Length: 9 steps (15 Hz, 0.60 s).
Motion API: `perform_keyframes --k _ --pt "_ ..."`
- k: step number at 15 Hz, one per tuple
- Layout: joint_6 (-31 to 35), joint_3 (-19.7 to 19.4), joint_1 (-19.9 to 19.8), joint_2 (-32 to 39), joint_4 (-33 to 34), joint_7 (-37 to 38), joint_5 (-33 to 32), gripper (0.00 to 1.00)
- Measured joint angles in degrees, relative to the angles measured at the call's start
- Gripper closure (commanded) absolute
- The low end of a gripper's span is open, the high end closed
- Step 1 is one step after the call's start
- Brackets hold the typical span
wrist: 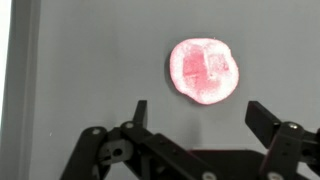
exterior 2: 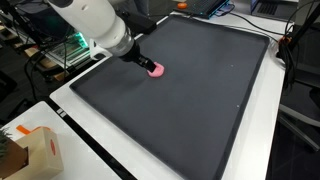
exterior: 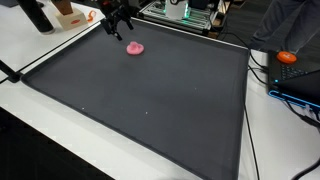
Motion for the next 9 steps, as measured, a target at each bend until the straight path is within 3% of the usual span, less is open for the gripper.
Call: perform_keyframes --k 9 --pt "-2.19 -0.99 -1.45 7.25 4.95 -8.67 5.09 0.00"
